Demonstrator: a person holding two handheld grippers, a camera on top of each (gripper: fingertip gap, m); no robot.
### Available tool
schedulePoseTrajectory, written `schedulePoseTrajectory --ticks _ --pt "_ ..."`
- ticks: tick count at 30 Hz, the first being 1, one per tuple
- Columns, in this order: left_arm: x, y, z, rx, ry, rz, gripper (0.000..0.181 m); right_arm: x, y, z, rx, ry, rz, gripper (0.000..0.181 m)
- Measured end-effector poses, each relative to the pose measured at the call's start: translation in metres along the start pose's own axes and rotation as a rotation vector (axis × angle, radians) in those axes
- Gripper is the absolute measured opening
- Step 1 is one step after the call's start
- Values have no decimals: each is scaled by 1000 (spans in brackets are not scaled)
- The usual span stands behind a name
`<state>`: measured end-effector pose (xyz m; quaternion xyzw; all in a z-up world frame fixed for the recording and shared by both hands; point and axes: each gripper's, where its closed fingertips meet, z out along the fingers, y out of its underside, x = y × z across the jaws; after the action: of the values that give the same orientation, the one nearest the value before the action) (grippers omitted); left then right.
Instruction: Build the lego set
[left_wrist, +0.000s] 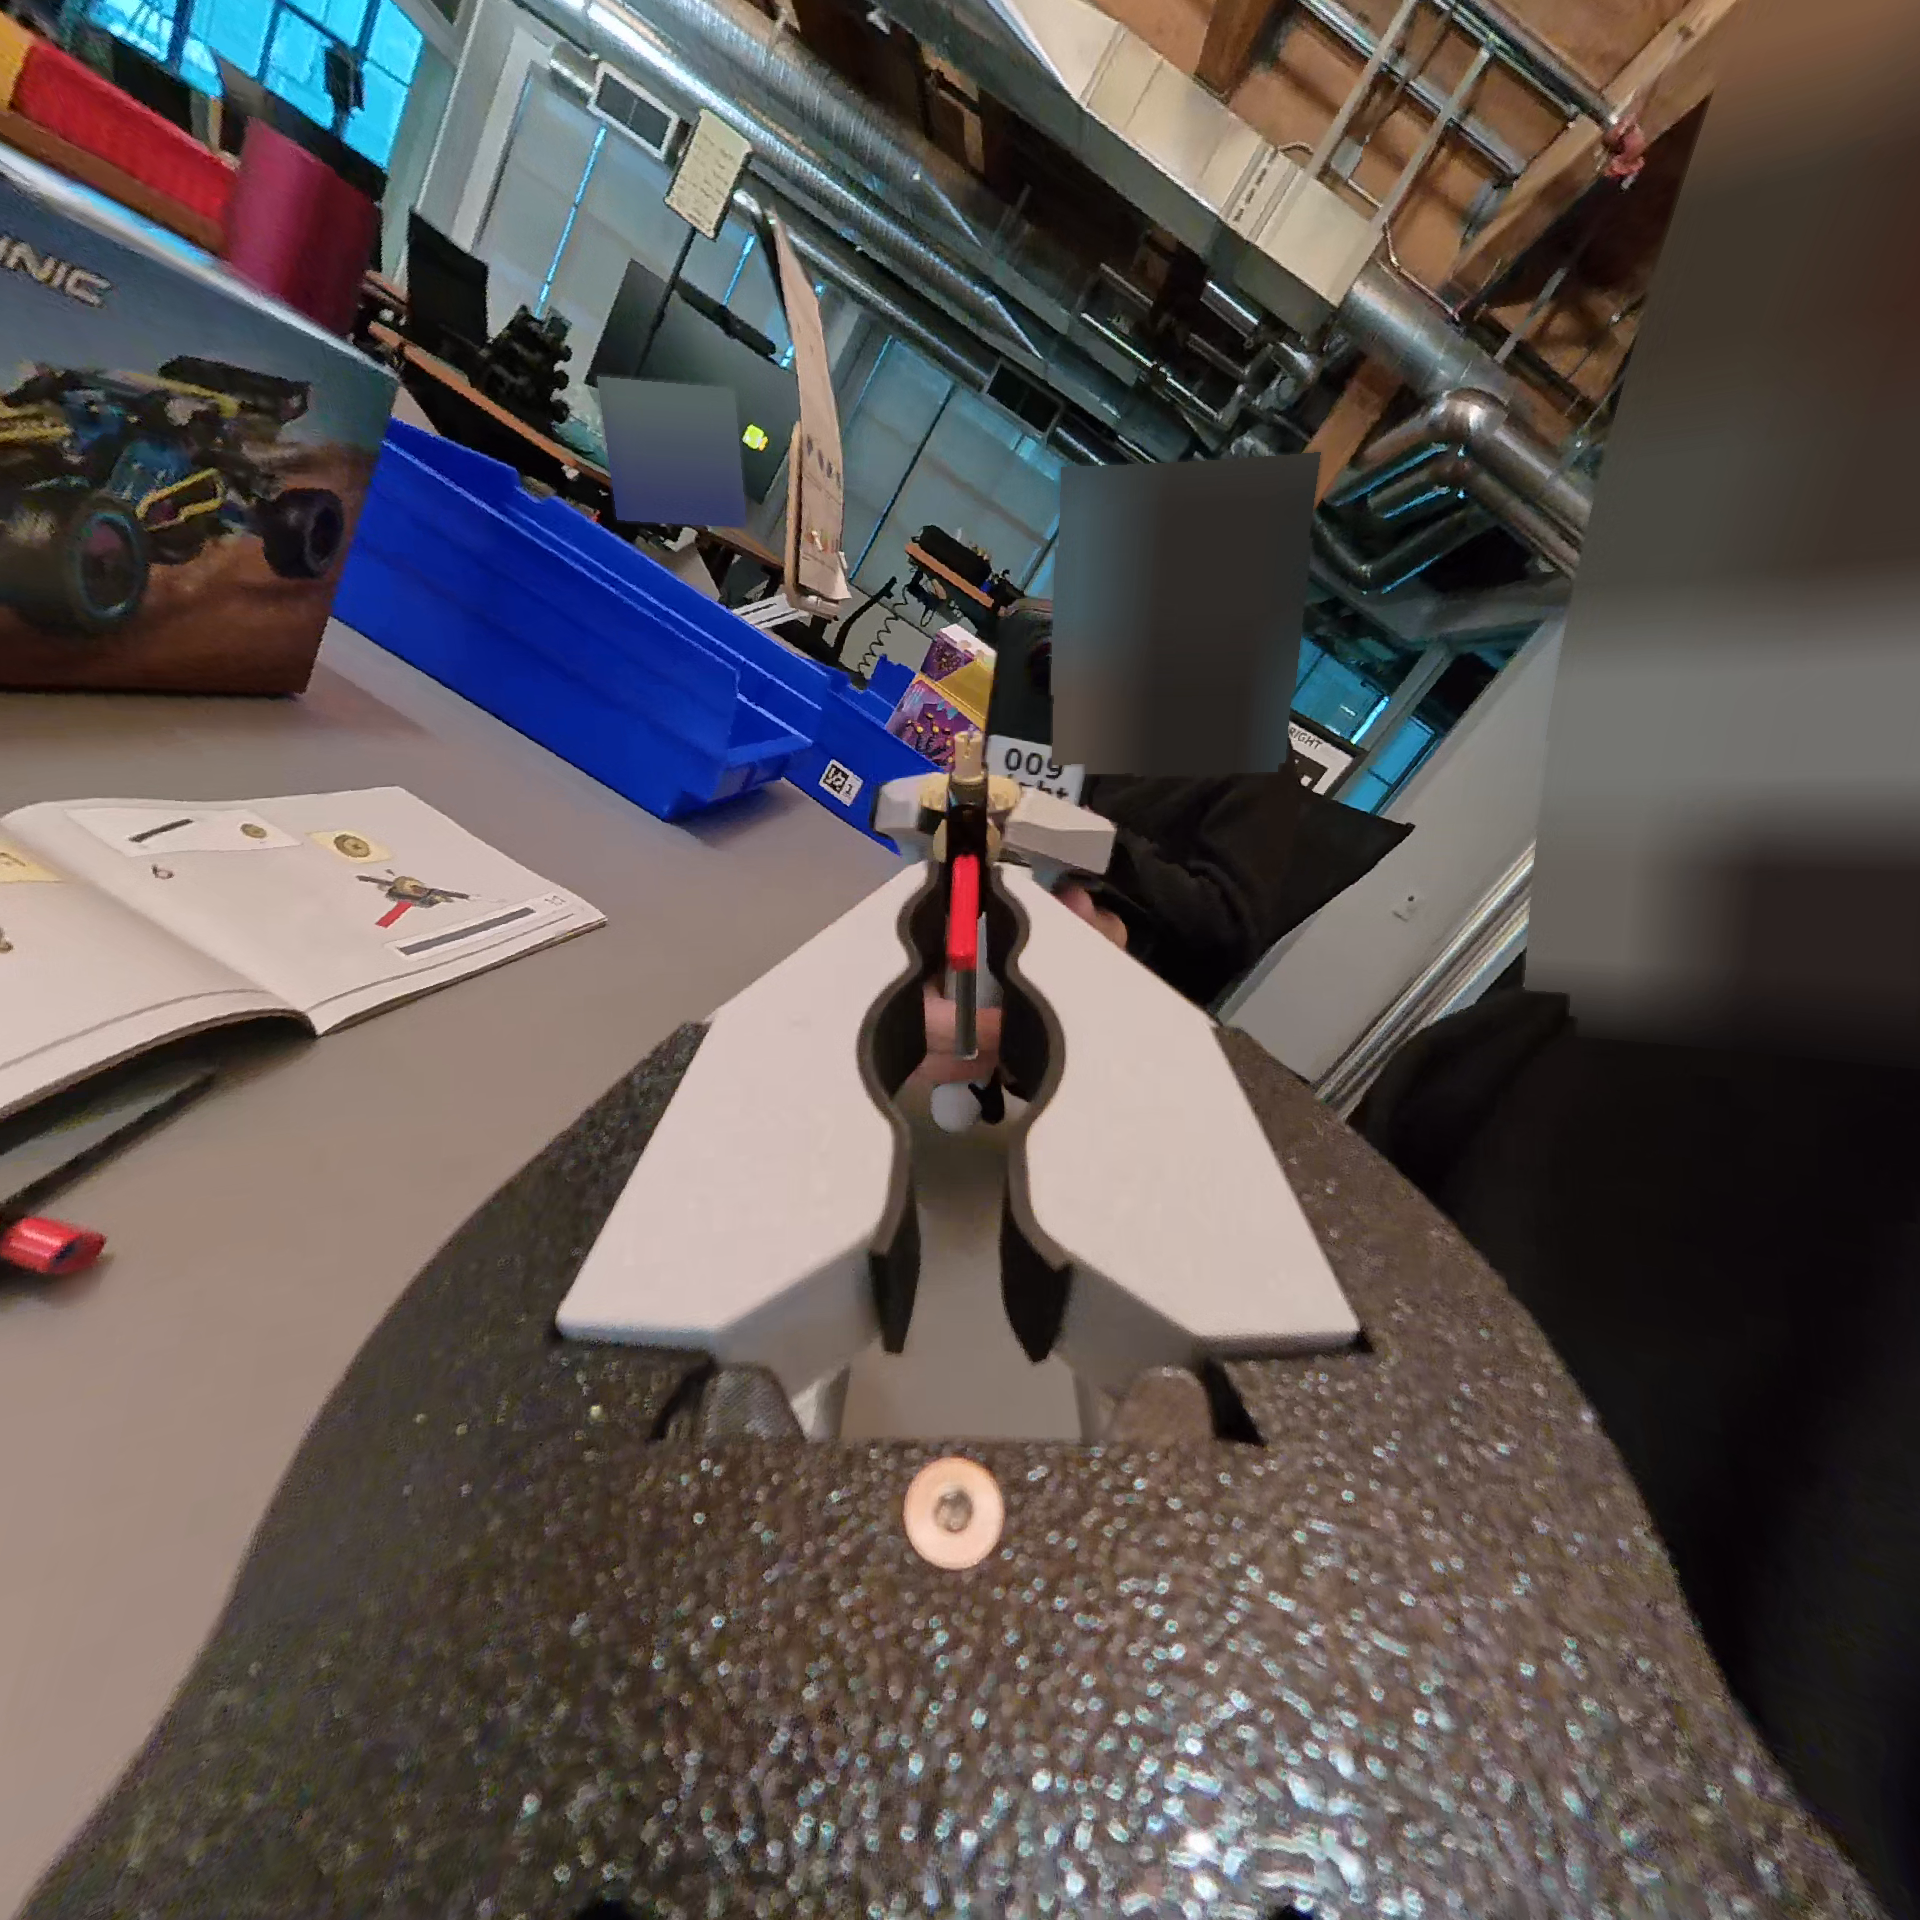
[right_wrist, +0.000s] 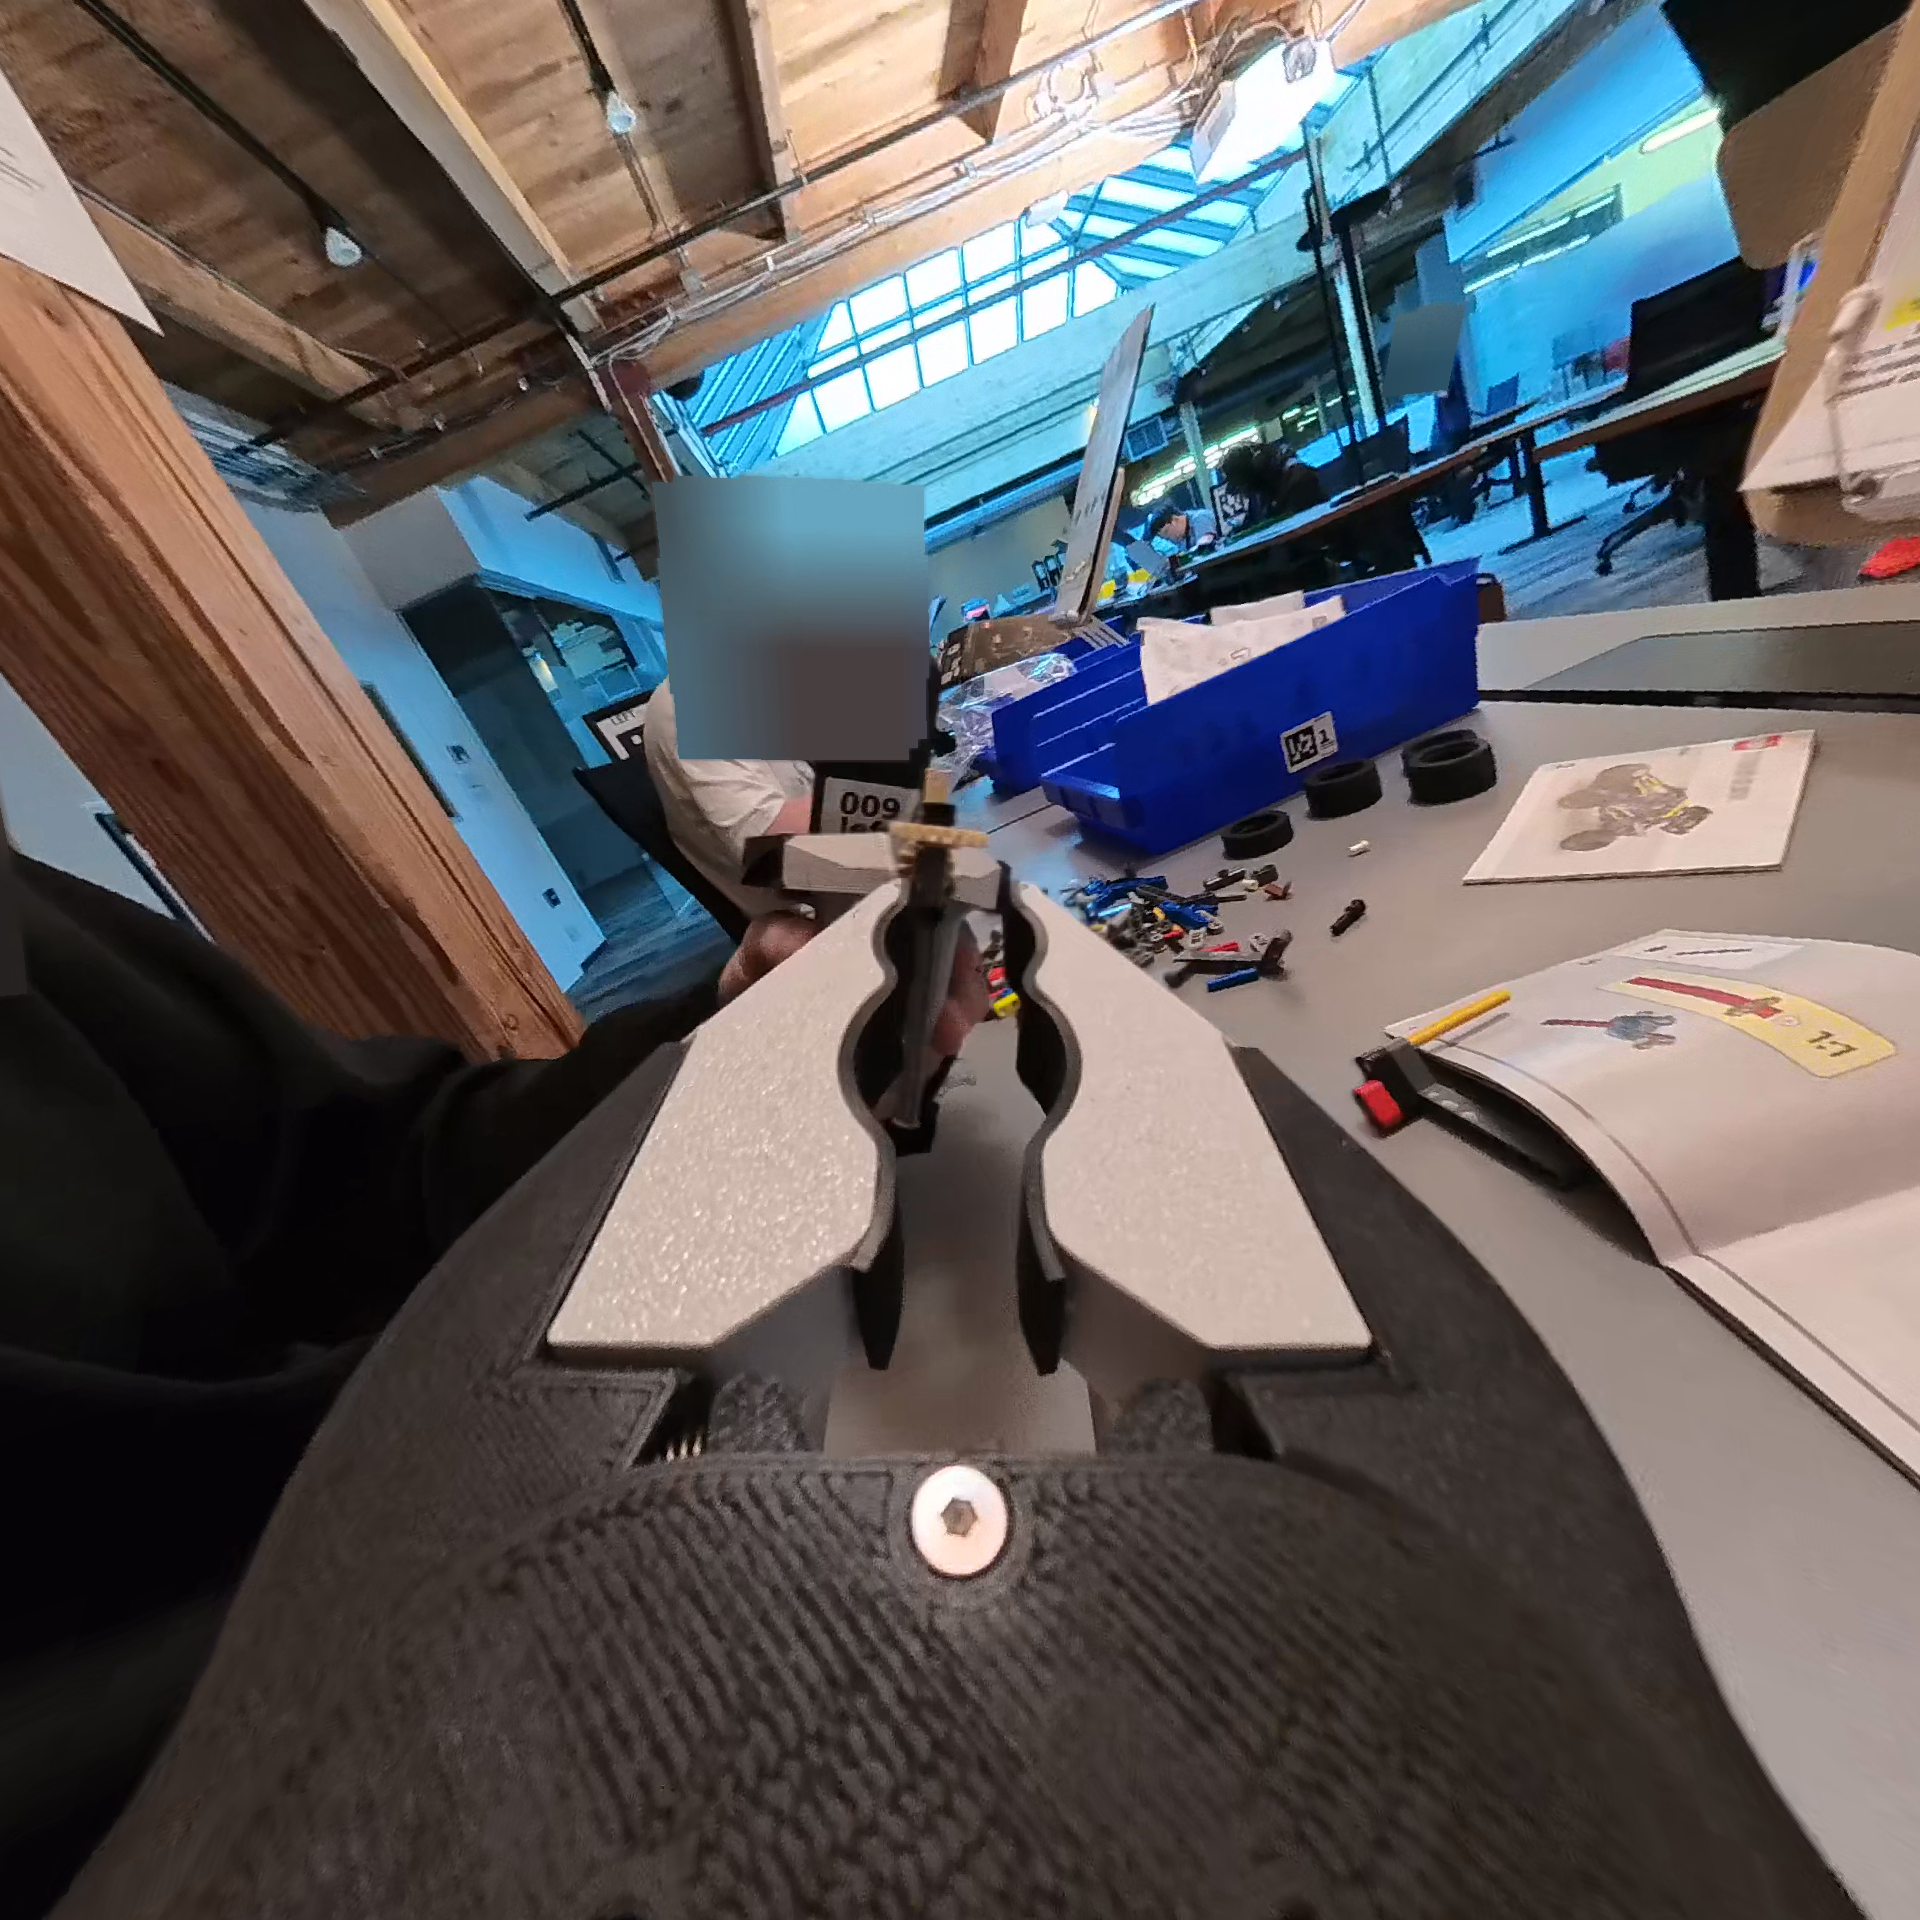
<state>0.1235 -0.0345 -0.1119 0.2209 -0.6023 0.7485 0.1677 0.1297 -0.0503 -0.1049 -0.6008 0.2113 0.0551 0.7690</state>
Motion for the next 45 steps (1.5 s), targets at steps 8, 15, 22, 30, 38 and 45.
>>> schedulePoseTrajectory --ticks 8,15,22,30,38,45 --pt "0 4 2 -28 5 -58 5 -4 1 7 2 -15 75 3" --pt "0 9 2 -55 13 -48 5 -4 5 8 -25 -11 47 0" --pt "-3 21 0 -147 -27 119 5 -5 13 8 -74 -24 -25 0" --pt "-26 42 -6 -339 -159 438 5 12 34 -10 -218 48 -253 31" --pt "-46 70 -8 -491 -178 540 5 21 59 -4 -321 75 -359 21" --pt "-47 73 -9 -513 -159 529 5 27 70 -9 -410 101 -370 19"
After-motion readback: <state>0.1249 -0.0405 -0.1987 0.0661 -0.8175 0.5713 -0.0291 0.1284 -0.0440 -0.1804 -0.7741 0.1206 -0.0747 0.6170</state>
